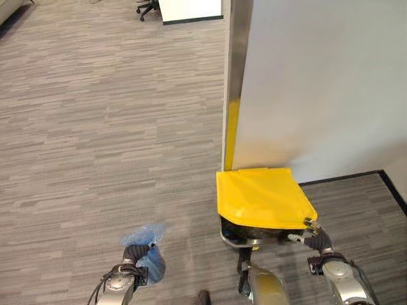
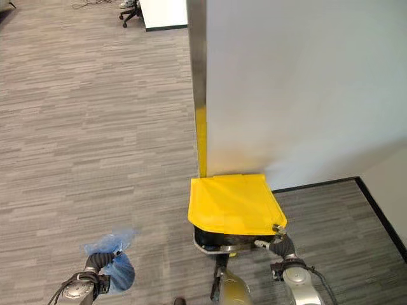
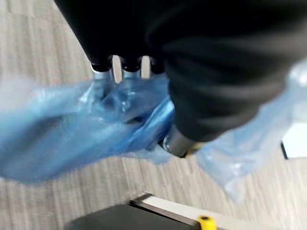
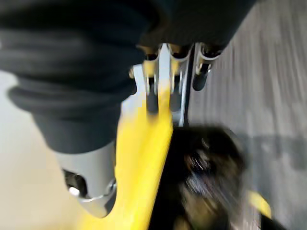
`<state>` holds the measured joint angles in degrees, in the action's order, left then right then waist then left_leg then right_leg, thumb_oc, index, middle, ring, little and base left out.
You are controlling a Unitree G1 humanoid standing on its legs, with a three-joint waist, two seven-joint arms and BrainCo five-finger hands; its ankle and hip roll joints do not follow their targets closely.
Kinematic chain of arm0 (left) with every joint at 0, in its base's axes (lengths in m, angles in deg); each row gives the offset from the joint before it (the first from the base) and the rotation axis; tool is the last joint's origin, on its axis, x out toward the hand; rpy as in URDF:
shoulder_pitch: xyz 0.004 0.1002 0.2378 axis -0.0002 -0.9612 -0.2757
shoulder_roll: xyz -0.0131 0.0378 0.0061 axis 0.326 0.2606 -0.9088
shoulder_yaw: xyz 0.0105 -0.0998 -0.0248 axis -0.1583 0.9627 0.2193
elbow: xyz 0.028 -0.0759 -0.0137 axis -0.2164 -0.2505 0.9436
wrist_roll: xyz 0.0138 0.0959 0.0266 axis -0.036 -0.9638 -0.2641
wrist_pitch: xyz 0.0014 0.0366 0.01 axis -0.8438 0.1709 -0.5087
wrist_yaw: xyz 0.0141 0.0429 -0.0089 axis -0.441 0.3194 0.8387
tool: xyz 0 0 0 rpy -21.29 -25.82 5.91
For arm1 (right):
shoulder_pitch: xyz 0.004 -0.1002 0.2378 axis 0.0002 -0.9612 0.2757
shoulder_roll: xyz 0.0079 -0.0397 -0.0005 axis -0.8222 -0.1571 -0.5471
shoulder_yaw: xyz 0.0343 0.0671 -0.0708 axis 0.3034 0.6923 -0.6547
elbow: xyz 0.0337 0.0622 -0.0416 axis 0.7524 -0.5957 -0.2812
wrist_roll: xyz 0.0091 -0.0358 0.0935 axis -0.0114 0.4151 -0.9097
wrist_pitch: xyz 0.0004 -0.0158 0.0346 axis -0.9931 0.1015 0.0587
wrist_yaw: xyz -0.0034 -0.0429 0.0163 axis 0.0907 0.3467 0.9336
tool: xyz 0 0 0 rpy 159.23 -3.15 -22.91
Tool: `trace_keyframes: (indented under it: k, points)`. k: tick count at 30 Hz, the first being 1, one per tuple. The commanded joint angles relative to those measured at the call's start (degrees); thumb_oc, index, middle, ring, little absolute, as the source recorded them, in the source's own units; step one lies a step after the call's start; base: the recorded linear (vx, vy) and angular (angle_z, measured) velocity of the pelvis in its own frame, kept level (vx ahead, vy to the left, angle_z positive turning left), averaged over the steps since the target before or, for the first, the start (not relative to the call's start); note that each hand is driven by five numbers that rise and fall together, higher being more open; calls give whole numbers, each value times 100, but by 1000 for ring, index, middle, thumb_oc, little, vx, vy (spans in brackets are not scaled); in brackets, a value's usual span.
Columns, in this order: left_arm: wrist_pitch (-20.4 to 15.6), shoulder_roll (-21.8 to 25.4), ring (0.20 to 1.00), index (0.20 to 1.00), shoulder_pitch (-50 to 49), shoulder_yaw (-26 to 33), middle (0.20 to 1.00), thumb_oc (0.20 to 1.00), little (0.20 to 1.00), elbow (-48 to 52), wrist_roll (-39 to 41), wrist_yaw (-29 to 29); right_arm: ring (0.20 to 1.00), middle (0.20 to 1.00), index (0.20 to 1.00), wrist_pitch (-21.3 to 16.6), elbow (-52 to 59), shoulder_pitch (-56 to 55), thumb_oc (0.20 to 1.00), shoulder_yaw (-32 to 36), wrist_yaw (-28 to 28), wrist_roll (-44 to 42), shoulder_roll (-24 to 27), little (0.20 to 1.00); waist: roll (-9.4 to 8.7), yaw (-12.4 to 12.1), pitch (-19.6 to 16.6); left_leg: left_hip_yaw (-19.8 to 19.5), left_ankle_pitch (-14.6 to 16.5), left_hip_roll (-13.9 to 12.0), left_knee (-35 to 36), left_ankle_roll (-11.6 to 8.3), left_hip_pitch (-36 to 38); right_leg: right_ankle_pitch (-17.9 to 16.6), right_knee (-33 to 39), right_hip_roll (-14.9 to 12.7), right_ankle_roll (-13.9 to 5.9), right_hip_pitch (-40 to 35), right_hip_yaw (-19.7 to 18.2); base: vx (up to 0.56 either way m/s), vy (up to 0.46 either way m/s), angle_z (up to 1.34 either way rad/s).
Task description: Gather garbage on tea table into small bin, then transfer packed bag to large trash can.
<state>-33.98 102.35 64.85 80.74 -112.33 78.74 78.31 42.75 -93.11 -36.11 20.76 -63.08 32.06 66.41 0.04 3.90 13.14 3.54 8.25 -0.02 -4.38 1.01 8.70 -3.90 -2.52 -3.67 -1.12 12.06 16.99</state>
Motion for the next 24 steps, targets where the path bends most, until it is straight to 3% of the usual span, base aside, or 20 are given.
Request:
trace_keyframes:
  k: [1,7,12,17,24]
  points:
    - [-295,410,200,200,-79,14,200,200,200,415,105,-53,1000,1000,1000,-49,-93,-67,1000,-216,19,-149,-203,1000,-296,67,-330,-56,1011,414,-375,-65,40,-455,377,-362,-809,278,-401,8,-5,-10]
    - [-324,416,200,200,-80,-139,200,200,200,465,-46,-181,1000,1000,1000,-9,-8,220,1000,-747,-205,124,-224,1000,-270,-20,-310,-12,908,508,-35,36,146,-517,417,-305,-850,380,-498,-16,15,-12]
    - [-467,430,200,200,264,-609,200,200,200,560,-150,-235,1000,1000,1000,-133,169,1567,1000,-1782,-350,174,-326,1000,-215,-293,-160,-109,921,551,-85,68,31,-541,378,-429,-815,515,-381,5,0,-4]
    - [-583,540,200,200,588,-939,200,200,200,770,10,-195,1000,1000,1000,-143,32,2490,1000,-2107,-232,14,-351,1000,-250,-423,-15,-155,913,544,-202,40,-178,-551,349,-472,-797,638,-347,-24,-28,26]
    - [-769,753,200,200,1450,-1888,200,200,200,1403,227,-358,1000,1000,1000,-53,-716,4072,1000,-2498,-42,-131,196,1000,-427,-507,204,-127,936,519,-390,-33,-470,-594,294,-511,-795,805,-306,-25,-40,2]
